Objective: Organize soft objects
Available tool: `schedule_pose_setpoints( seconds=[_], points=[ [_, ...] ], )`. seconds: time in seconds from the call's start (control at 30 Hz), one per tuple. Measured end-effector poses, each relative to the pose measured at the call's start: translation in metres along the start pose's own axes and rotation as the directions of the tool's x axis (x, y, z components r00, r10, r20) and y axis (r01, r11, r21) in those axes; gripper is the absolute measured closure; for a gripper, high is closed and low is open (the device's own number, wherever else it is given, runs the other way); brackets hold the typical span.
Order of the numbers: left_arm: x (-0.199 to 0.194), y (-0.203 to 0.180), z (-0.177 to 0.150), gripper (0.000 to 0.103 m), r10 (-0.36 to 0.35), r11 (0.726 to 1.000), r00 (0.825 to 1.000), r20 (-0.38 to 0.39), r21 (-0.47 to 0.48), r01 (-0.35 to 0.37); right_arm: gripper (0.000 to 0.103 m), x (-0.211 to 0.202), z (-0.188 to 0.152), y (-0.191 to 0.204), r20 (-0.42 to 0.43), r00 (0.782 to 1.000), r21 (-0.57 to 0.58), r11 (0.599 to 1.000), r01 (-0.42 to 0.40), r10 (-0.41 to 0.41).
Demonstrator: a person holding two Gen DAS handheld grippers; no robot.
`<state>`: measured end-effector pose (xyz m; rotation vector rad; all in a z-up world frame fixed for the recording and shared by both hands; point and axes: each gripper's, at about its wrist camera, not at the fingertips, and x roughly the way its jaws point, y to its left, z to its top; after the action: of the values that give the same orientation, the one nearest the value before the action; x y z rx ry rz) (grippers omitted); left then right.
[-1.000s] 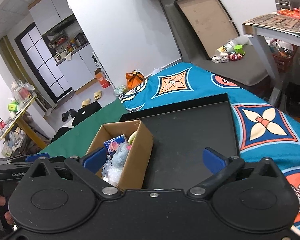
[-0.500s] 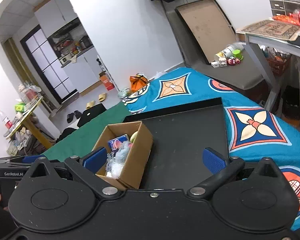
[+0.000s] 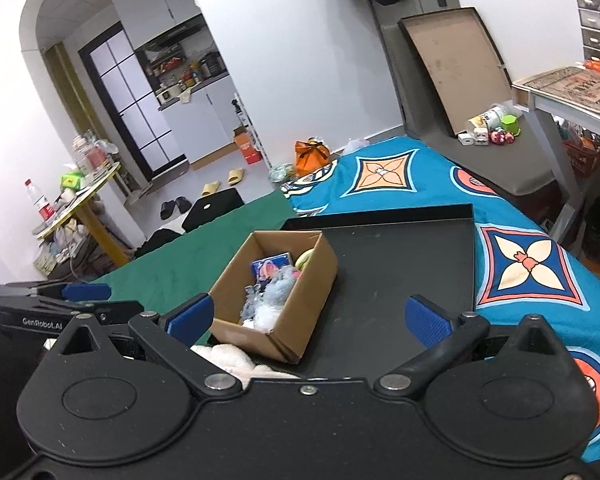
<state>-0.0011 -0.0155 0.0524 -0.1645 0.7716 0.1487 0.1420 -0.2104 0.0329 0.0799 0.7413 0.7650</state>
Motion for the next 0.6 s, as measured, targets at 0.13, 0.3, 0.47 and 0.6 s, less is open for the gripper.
schedule_pose_setpoints(
  seconds=[0.13,0.3,0.47,0.6],
  points=[
    [-0.006,-0.005,-0.001,0.003,-0.015,1.000,1.000,0.012,0.005,0.015,0.000,-0.008,-0.003,0.007,-0.014,1.000,-0.011,1.000,0.004,-0.004],
    [-0.012,-0.011,-0.003,0.003,-0.018,1.000,1.000,0.025,0.019,0.017,0.000,-0.018,-0.005,0.010,-0.012,1.000,-0.004,1.000,0.010,-0.010],
    [-0.019,-0.015,-0.005,0.003,-0.042,0.999,0.999,0.027,0.029,0.041,0.000,-0.024,-0.008,0.013,-0.018,1.000,0.000,1.000,0.013,-0.013],
    [-0.022,-0.018,-0.007,0.003,-0.040,0.999,0.999,0.024,0.032,0.039,0.000,-0.026,-0.011,0.014,-0.026,1.000,0.004,1.000,0.008,-0.008]
  ],
)
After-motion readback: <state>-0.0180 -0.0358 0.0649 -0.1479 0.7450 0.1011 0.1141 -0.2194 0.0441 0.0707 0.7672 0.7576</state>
